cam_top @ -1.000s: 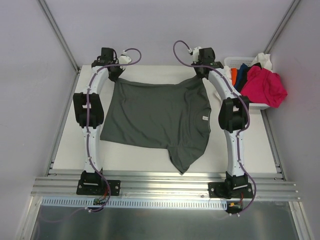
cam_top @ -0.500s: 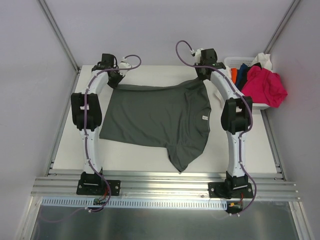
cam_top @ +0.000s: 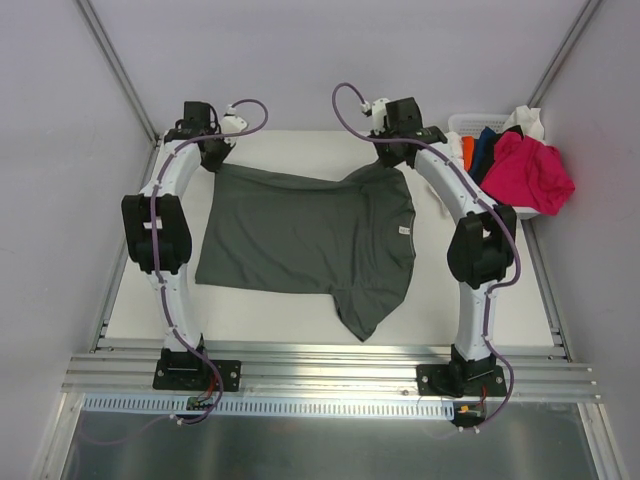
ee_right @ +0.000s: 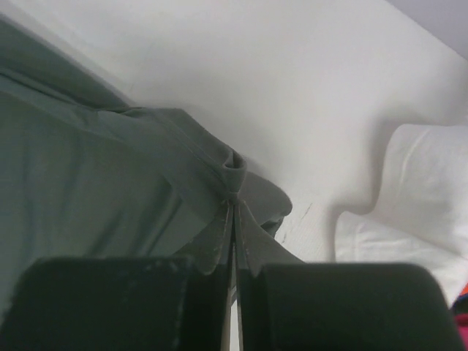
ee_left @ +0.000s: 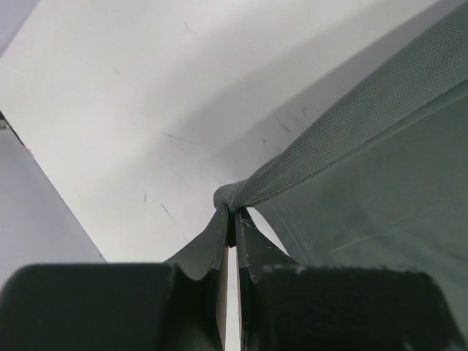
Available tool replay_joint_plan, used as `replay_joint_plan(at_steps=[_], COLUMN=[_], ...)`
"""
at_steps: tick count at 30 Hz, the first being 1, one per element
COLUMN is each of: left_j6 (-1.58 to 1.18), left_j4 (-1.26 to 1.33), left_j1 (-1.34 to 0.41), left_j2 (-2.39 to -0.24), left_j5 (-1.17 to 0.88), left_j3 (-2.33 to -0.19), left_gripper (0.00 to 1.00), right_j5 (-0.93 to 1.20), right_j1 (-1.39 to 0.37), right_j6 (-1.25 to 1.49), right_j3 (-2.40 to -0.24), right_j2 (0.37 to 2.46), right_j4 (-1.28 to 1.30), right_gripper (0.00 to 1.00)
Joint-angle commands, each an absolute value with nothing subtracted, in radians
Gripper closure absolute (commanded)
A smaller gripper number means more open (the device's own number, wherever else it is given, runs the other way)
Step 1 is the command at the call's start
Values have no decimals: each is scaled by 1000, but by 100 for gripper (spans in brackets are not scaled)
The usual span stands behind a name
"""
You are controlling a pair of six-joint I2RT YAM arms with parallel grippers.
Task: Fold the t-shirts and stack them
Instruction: Fold the flattened tshirt in 1/3 of the way
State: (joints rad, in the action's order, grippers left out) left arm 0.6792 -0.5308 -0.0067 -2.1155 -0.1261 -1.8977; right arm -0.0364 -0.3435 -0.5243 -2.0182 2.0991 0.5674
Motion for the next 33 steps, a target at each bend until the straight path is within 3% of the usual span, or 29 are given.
replay_joint_plan(at_steps=[1, 14, 33], left_j6=[681, 699, 683], left_j4=[-534, -532, -538], left_j1=[-6, 32, 32], left_j2=[-2026, -1888, -1848], left_j5=[-144, -161, -164], left_j3=[-1841, -1617, -1516], left_gripper=[100, 100, 100], right_j5=[-8, -9, 38], right_j1=[-376, -399, -410], right_j6=[-503, -529, -548], right_j3=[-1950, -1799, -1678], right_j2=[2003, 1919, 1830], right_j4=[604, 627, 673], right_gripper=[99, 100, 100])
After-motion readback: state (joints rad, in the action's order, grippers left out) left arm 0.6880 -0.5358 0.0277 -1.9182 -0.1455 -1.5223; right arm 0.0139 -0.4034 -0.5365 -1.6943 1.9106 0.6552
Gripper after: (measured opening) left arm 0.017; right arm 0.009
